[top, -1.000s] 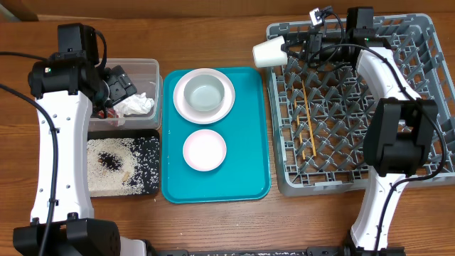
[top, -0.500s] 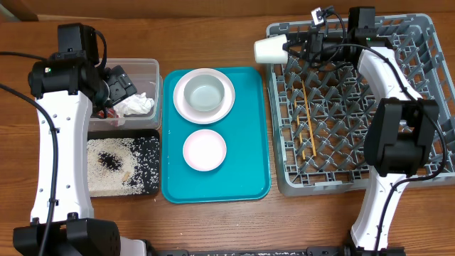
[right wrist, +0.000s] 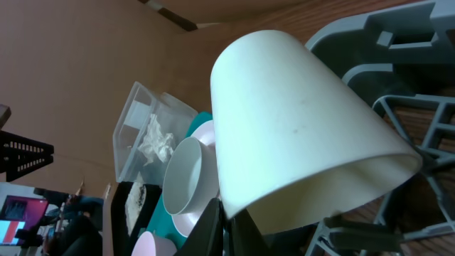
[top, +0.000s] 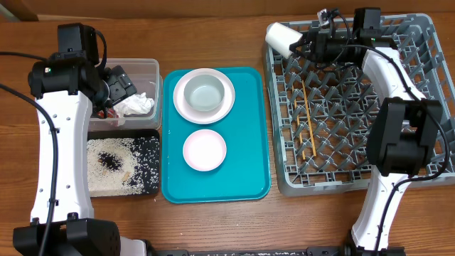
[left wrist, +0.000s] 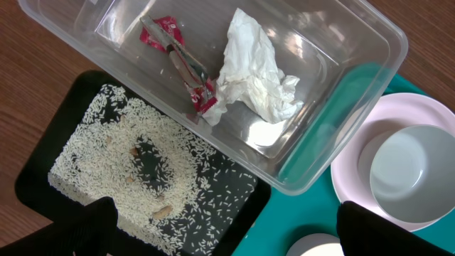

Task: Sort waste into correct bins and load items into the dishwasher
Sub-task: 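Lower the white cup upside down into the rack and release it, then move the right gripper back to the pink bowl on the teal tray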

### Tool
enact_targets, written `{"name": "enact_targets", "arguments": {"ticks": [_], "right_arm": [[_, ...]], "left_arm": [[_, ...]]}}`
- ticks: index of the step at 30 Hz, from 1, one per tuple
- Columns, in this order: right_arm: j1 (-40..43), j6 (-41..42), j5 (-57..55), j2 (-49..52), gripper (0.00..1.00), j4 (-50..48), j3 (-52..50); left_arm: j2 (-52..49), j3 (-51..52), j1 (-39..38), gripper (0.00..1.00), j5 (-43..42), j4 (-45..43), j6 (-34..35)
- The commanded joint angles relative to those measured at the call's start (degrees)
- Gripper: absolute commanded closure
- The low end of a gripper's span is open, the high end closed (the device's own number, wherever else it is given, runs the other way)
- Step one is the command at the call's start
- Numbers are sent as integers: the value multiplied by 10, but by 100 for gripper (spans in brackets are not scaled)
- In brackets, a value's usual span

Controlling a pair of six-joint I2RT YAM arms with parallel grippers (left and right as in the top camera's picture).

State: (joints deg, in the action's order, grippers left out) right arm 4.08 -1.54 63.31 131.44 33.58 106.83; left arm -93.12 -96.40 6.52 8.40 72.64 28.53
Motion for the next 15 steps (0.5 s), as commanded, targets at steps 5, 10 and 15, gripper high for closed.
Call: {"name": "enact_targets", "arguments": {"ticks": [5, 10, 15], "right_arm": [[2, -19, -26, 4, 96, 37, 0], [3, -19, -40, 4, 91, 62, 0], [6, -17, -39, 3, 80, 79, 0]], "left_arm": [[-3, -9, 2, 0, 3, 0, -4], [-3, -8, 2, 0, 3, 0, -4], [-3, -8, 2, 0, 4, 0, -4]]}}
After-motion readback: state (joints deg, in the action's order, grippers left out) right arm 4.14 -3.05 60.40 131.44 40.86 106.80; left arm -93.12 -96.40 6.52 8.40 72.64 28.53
